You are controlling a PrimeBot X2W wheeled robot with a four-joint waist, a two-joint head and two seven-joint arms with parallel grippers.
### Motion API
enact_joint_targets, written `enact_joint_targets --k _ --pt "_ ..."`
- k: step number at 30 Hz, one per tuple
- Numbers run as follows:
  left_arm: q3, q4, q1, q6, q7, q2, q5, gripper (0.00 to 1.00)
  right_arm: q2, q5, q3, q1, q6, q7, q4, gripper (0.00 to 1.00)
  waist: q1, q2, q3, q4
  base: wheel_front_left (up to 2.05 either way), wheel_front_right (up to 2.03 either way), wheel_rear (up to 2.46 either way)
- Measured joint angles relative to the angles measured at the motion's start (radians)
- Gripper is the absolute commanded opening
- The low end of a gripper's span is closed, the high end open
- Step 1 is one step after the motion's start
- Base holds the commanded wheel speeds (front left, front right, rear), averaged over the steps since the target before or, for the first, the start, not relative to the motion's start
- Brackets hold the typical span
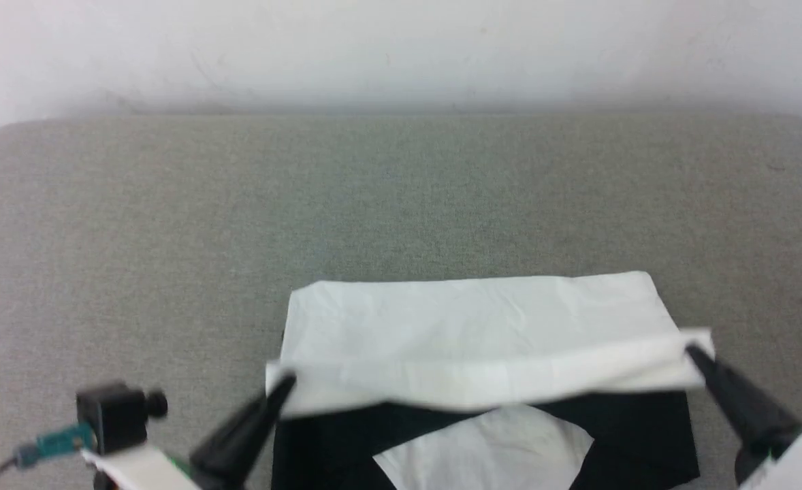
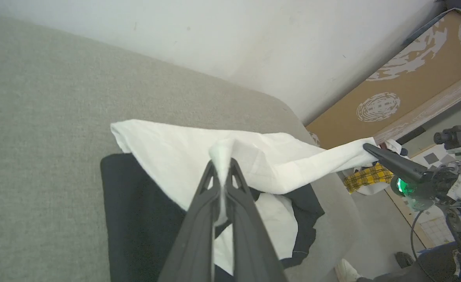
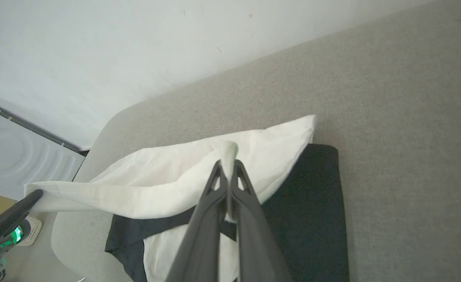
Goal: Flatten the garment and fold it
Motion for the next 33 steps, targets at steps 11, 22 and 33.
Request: enact_joint_targets --k 11,22,33 --pt "-0.077 0.115 0.175 -0.020 0.055 0.015 -0.094 0.00 -0.066 0.012 0.050 0.206 0.000 -0.009 0.045 0.00 0.0004 0.0000 -0.032 0.003 0.00 0.00 0.00" --pt "-0.103 0.247 0.146 0.012 0.047 -0.020 -0.049 1.00 -0.073 -0.026 0.078 0.202 0.000 -0.056 0.097 1.00 0.0003 0.0000 -0.048 -0.015 0.00 0.00 0.00" --pt "0.120 0.070 0.091 0.213 -0.388 -0.111 0.234 1.00 -0.015 -0.219 -0.075 0.146 0.000 -0.197 0.080 1.00 0.0003 0.0000 -0.054 -0.018 0.00 0.00 0.00"
